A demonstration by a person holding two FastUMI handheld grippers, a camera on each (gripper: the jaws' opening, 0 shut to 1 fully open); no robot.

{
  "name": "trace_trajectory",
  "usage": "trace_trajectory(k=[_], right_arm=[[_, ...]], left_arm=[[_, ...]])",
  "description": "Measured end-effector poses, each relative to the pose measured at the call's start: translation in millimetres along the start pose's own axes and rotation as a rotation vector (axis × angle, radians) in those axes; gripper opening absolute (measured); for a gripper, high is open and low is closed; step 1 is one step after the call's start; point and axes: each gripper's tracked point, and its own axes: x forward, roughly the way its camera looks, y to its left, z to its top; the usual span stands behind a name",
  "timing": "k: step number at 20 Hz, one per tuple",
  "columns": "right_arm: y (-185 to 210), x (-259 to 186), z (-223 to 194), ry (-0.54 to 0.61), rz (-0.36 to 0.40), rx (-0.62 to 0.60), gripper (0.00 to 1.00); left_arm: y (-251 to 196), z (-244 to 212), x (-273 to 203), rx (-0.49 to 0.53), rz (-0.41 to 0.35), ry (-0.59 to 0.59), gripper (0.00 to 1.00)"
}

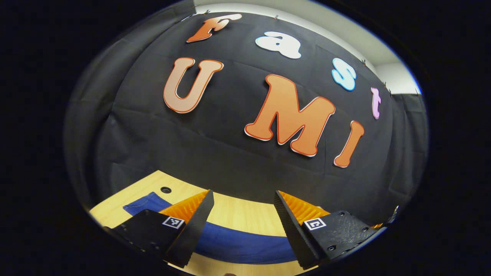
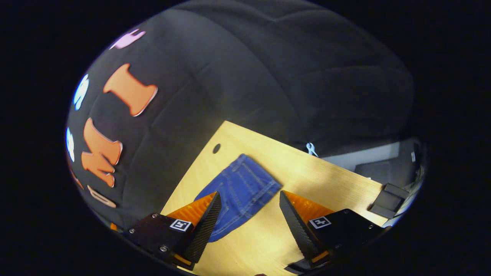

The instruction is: Grasp the waist and the cuffs of the jeans and fold them to make the two legs overlap; first hold the waist and fold one-third of the jeans toward the cuffs, then hold the cuffs and fold the remaining one-third in the same direction to finish folding.

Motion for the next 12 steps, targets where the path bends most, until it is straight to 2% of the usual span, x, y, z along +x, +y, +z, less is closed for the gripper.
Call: trace_trajectory(k=[2,5,9,12], right_arm=[[-8.7,18.3,-3.2,0.049,0.033,0.086,0.96],[-18.1,40.8,-0.7,0.063,0.032,0.190,0.96],[-14.9,62.2,-9.6,0.102,0.029,0.181,0.96],[-1.5,77.8,-16.4,0.112,0.048,0.207,0.96]], left_arm=[[-6.2,-4.4,0.6,0.015,-0.002,0.019,0.97],[-7.0,-13.7,-0.8,0.005,0.016,0.067,0.97],[-3.3,-3.2,-6.2,0.071,0.037,0.058,0.97],[-0.1,-4.1,-9.0,0.058,0.045,0.063,0.97]])
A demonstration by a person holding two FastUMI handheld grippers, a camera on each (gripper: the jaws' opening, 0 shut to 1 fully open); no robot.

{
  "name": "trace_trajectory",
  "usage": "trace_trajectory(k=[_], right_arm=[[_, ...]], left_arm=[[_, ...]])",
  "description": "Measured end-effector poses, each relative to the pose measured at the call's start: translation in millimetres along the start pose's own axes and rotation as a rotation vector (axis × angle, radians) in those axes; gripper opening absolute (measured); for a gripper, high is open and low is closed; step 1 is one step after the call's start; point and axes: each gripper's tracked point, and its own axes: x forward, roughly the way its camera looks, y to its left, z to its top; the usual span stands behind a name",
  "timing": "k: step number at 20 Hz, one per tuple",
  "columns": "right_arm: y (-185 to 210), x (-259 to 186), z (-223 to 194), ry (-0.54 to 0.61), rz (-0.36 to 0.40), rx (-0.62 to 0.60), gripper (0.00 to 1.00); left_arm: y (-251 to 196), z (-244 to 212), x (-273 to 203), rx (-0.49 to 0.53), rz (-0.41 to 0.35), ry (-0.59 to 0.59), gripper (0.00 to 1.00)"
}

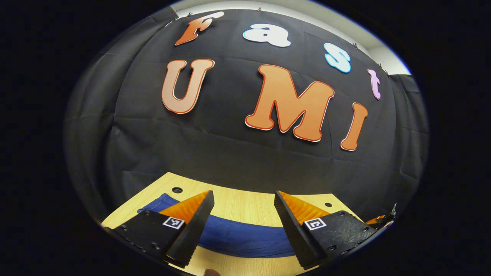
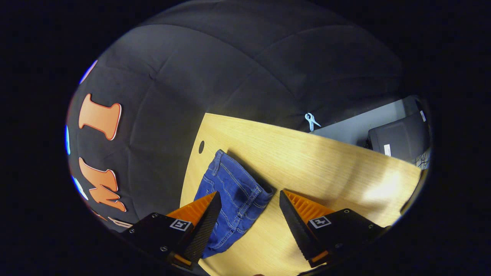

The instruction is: Grasp the waist and the cuffs of the jeans and fold them to make the two legs overlap; first hold the waist and fold one-third of the jeans toward the cuffs, then hold the cuffs and fold the remaining one-third in the same direction to finish folding.

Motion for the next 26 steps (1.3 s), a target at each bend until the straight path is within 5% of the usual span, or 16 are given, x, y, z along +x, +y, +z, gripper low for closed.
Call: trace_trajectory(k=[3,5,8,9,11,13,18,22,26], right_arm=[[12.8,17.1,-0.5,-0.016,0.024,0.053,0.96],[-1.7,26.3,-0.7,-0.031,-0.044,0.069,0.89],[-11.7,38.9,-0.5,-0.059,-0.061,0.051,0.37],[-9.1,39.2,1.8,-0.076,-0.054,0.036,0.12],[-5.9,37.6,7.7,-0.135,-0.061,-0.003,0.17],[16.0,27.5,11.1,-0.191,-0.017,-0.040,0.02],[108.2,-40.1,-8.7,-0.300,0.091,-0.215,0.01],[223.8,-67.9,-77.8,-0.340,0.173,-0.405,0.01],[291.6,-58.7,-164.3,-0.289,0.234,-0.499,0.01]], left_arm=[[10.7,-3.1,-3.9,-0.015,0.031,0.011,0.97],[17.7,-3.6,-5.3,-0.021,0.046,0.014,0.97],[25.3,-7.5,-4.5,-0.028,0.068,0.027,0.97],[26.6,-8.6,-4.2,-0.034,0.069,0.033,0.97],[29.4,-9.4,-4.5,-0.042,0.075,0.039,0.97],[35.6,-6.0,-6.9,-0.033,0.077,0.040,0.97],[77.1,17.8,-3.1,-0.014,0.001,0.021,0.97],[151.4,42.1,5.5,-0.018,-0.052,0.006,0.97],[211.2,45.1,7.1,-0.046,-0.049,0.018,0.97]])
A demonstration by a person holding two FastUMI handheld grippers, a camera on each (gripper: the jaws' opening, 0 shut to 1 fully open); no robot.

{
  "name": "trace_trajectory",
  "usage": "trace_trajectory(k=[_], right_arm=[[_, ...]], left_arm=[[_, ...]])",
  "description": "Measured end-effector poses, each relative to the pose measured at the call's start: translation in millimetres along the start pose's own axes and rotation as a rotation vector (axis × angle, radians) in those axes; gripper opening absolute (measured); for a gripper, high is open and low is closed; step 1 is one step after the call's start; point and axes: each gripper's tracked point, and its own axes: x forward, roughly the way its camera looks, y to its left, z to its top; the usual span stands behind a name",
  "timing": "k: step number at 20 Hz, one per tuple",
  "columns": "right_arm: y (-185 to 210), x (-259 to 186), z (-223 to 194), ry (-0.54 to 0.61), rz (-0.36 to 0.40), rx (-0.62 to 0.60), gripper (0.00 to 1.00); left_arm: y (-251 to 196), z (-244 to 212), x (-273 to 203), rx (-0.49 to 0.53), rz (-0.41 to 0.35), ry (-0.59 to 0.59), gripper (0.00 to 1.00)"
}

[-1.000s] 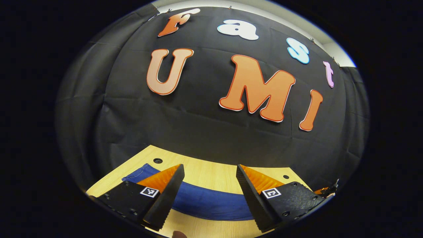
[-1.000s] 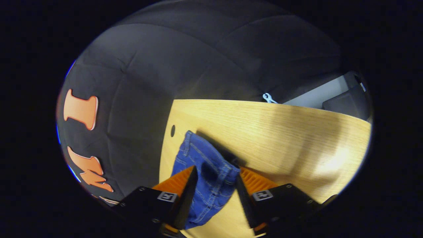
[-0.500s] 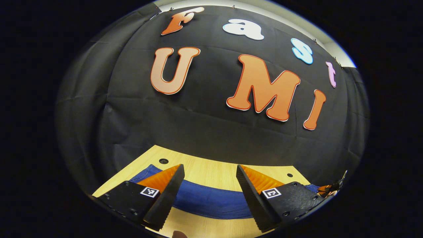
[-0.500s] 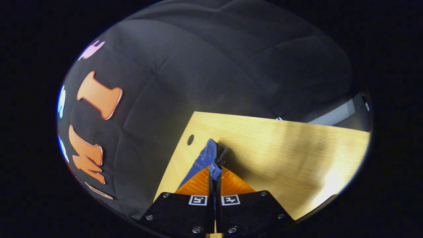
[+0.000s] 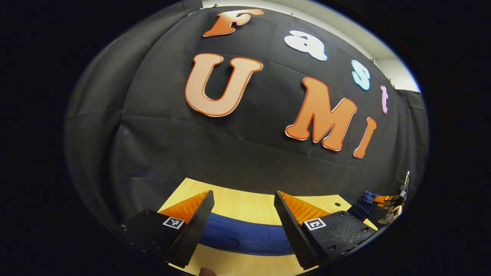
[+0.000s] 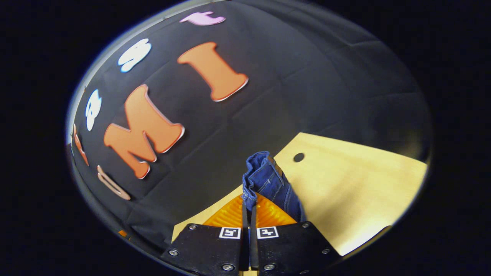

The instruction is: Grasp the waist and the cuffs of the jeans and fold them to make the two legs overlap; first hold the waist and fold one-third of the jeans toward the cuffs, then hold the cuffs and fold the remaining one-third in the same direction to finish folding.

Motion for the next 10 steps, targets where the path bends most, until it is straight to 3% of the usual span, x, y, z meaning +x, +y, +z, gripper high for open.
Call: trace_trajectory(k=[5,8,10], right_arm=[[109.9,30.5,-103.3,0.129,0.109,-0.027,0.01],[134.5,46.6,-194.7,0.273,0.124,-0.052,0.01],[129.9,50.2,-247.9,0.364,0.100,-0.072,0.01]], left_arm=[[83.8,19.1,-13.5,-0.035,0.048,-0.025,0.97],[121.5,14.2,-17.8,-0.066,0.098,-0.017,0.97],[141.5,7.3,-20.9,-0.075,0.129,-0.002,0.97]])
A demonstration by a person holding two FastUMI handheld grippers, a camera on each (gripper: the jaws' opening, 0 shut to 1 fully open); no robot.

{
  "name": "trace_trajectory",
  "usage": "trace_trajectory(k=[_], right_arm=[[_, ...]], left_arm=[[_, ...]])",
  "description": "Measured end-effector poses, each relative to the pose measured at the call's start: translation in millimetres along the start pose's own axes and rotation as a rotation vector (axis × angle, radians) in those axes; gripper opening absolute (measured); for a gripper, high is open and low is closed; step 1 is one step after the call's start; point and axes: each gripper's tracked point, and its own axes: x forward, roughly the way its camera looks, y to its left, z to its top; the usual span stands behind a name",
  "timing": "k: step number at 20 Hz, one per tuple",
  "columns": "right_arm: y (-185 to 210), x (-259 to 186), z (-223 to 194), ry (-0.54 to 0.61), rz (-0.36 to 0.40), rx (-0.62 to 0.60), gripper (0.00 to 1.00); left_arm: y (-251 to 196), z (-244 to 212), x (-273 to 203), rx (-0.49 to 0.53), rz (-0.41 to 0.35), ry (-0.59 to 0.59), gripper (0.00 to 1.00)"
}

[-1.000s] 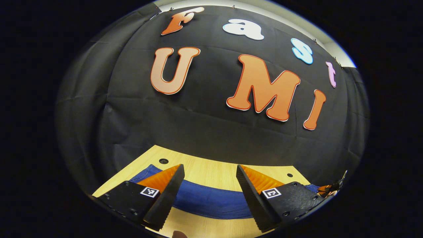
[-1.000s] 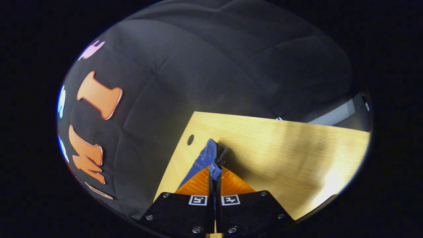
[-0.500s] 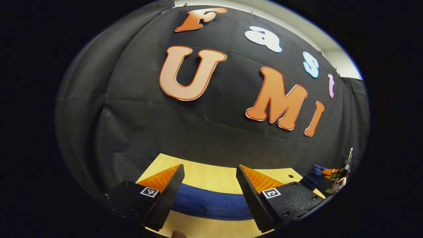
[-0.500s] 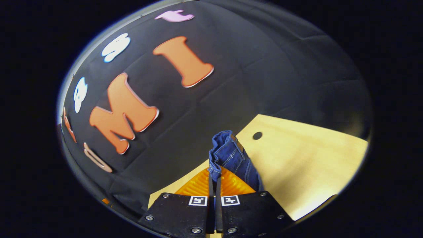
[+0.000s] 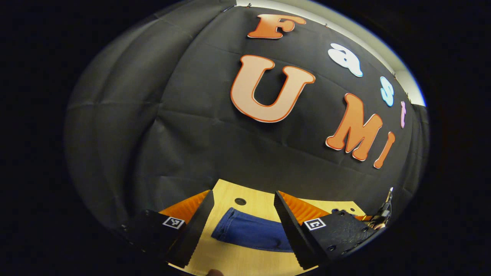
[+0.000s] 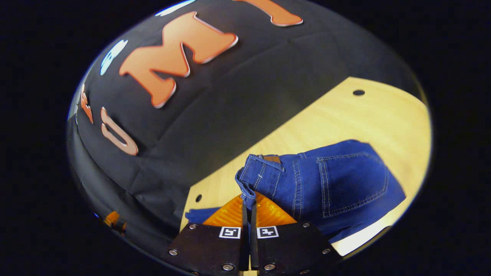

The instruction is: Grasp the waist and the cuffs of the jeans and fold them to make the two legs overlap; first hold the waist and fold one-third of the jeans toward the cuffs, then hold the cuffs and fold the remaining one-third in the same direction to finish folding.

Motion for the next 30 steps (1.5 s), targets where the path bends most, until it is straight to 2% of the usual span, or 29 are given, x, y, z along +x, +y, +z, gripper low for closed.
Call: trace_trajectory(k=[4,5,6,8,10,11,13,15,17,20,21,23,26,29,30], right_arm=[[-11.3,38.1,-75.1,0.108,-0.069,-0.057,0.01],[-10.0,41.9,-80.3,0.116,-0.077,-0.084,0.01],[-0.2,42.2,-81.0,0.114,-0.042,-0.082,0.08],[14.1,36.9,-76.7,0.109,0.003,-0.043,0.49],[3.3,20.8,-57.3,0.085,-0.044,-0.102,0.91],[-5.0,10.3,-49.6,0.076,-0.071,-0.141,0.95],[-12.4,-10.7,-28.3,0.070,-0.093,-0.208,0.96],[-23.8,-35.4,-10.0,0.058,-0.104,-0.236,0.96],[-27.9,-55.9,11.1,0.035,-0.104,-0.228,0.96],[-36.8,-81.2,37.4,0.004,-0.109,-0.227,0.96],[-40.3,-89.6,47.4,-0.003,-0.112,-0.229,0.96],[-46.2,-101.6,65.1,-0.016,-0.112,-0.208,0.96],[-57.5,-111.0,86.6,-0.044,-0.115,-0.141,0.95],[-68.2,-111.9,93.6,-0.051,-0.136,-0.100,0.95],[-72.2,-112.9,94.5,-0.049,-0.142,-0.095,0.96]], left_arm=[[12.3,-2.9,1.3,-0.037,0.017,0.008,0.97],[11.8,-6.4,4.5,-0.050,0.016,0.014,0.97],[8.5,-9.7,5.4,-0.061,0.010,0.021,0.97],[9.6,-13.2,10.5,-0.069,0.019,0.026,0.97],[13.5,-24.5,20.8,-0.075,0.025,0.051,0.97],[16.9,-32.2,26.8,-0.092,0.025,0.083,0.97],[26.7,-59.2,41.1,-0.198,0.036,0.170,0.97],[21.7,-88.3,46.4,-0.413,0.023,0.303,0.97],[34.1,-121.3,53.4,-0.611,0.067,0.410,0.98],[46.3,-162.7,66.8,-0.875,0.096,0.456,0.97],[53.3,-171.2,71.2,-0.912,0.108,0.451,0.97],[75.3,-181.3,80.4,-0.908,0.159,0.458,0.97],[107.0,-198.6,103.1,-0.790,0.241,0.458,0.97],[99.2,-225.5,120.5,-0.734,0.239,0.552,0.97],[96.0,-225.3,132.0,-0.723,0.226,0.533,0.94]])
